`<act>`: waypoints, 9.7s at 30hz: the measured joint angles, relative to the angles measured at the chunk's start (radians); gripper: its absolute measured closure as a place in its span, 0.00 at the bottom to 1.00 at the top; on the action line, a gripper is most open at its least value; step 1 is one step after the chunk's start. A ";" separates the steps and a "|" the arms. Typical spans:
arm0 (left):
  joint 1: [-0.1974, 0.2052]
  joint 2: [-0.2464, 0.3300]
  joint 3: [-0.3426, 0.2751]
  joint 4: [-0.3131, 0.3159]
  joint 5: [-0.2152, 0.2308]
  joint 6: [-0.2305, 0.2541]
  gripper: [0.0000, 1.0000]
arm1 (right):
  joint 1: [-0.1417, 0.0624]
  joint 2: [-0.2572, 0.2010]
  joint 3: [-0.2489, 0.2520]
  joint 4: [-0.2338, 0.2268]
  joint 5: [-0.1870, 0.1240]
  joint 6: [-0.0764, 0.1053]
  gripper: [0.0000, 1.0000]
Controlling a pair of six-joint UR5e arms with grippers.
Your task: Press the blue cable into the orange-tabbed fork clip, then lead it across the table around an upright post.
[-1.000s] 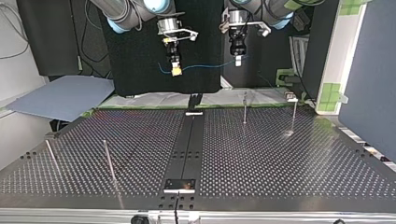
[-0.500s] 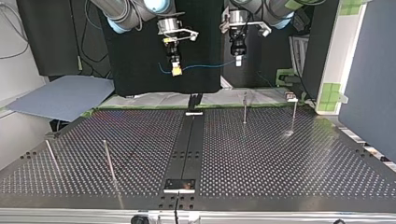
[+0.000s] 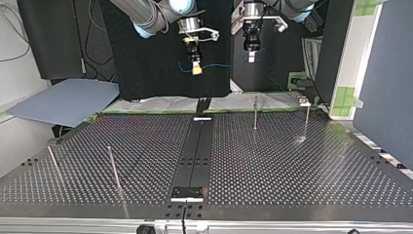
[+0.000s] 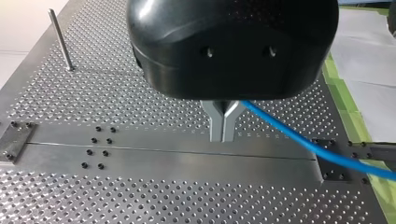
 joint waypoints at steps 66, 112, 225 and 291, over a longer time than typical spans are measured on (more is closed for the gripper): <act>0.215 -0.060 0.027 0.002 0.137 -0.043 1.00 | -0.069 0.004 -0.095 0.015 -0.174 0.151 1.00; 0.332 -0.335 0.268 -0.035 0.257 -0.117 1.00 | -0.186 0.248 -0.314 0.091 -0.267 0.169 1.00; 0.523 -0.371 0.527 -0.410 0.417 -0.069 0.00 | -0.311 0.317 -0.502 0.264 -0.303 0.124 1.00; 0.482 -0.171 0.264 -0.367 0.656 -0.146 0.00 | -0.310 0.323 -0.502 0.305 -0.305 0.126 1.00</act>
